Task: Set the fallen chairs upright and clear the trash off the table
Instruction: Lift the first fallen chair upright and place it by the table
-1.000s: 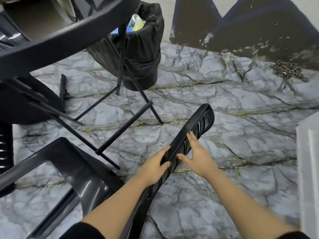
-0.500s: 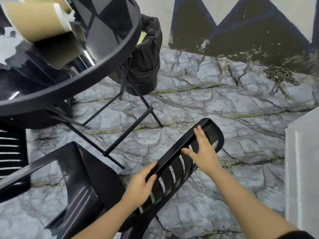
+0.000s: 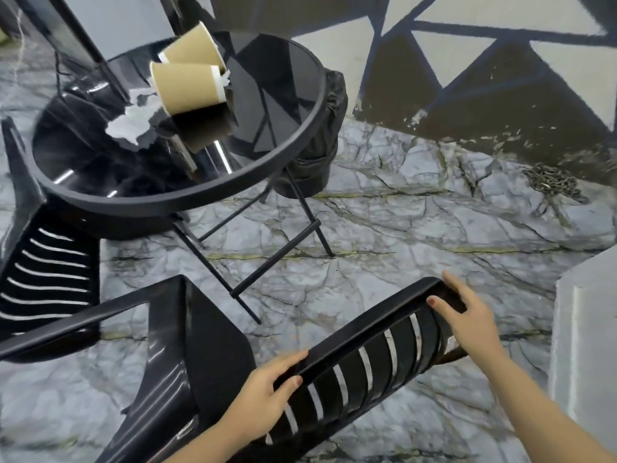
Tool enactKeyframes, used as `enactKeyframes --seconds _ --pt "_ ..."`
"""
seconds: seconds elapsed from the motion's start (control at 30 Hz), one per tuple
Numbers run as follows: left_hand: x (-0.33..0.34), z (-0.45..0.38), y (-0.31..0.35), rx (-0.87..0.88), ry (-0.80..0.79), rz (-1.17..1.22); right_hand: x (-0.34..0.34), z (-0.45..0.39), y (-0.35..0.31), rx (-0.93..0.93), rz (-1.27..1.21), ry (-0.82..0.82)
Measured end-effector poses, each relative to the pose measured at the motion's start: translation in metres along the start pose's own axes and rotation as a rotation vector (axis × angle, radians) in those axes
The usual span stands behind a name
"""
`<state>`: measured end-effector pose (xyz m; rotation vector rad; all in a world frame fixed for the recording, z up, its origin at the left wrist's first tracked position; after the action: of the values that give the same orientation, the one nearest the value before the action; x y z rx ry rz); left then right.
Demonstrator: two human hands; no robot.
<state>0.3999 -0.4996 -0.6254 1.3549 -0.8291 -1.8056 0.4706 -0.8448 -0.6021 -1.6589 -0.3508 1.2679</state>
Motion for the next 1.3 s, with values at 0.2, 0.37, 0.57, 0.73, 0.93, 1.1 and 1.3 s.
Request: enactKeyframes --seconds 0.2,0.37,0.57,0.73,0.93,1.1,1.3 --pt "-0.021 0.024 0.005 -0.003 0.014 0.033 -0.011 0.019 -0.031 -0.026 -0.170 -0.024" --pt "-0.052 0.044 0.014 0.013 0.041 -0.008 -0.020 0.031 -0.065 0.002 -0.247 0.043" --pt "-0.104 0.085 0.044 -0.009 0.101 -0.016 -0.031 0.068 -0.130 -0.056 -0.251 -0.015" --pt "-0.135 0.112 0.083 0.039 0.164 0.004 -0.036 0.114 -0.184 -0.102 -0.261 -0.141" --pt "-0.107 0.083 0.179 0.120 0.079 0.136 -0.022 0.142 -0.223 -0.200 -0.215 -0.271" --pt "-0.156 0.143 0.198 0.243 0.131 0.121 -0.036 0.222 -0.287 -0.359 -0.216 -0.293" --pt "-0.237 0.248 0.168 0.296 0.322 0.139 -0.042 0.343 -0.354 -0.521 -0.197 -0.336"
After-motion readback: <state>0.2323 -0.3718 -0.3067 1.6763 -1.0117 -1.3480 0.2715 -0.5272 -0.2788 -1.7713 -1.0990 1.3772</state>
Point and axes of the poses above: each hand's wrist, its own z-axis away from the middle knuckle, its own x-axis out of the palm, y = z × x, the point moved 10 cm from there along -z, towards the middle knuckle, and after that the axes turned 15 degrees about y, right-handed, at the moved point
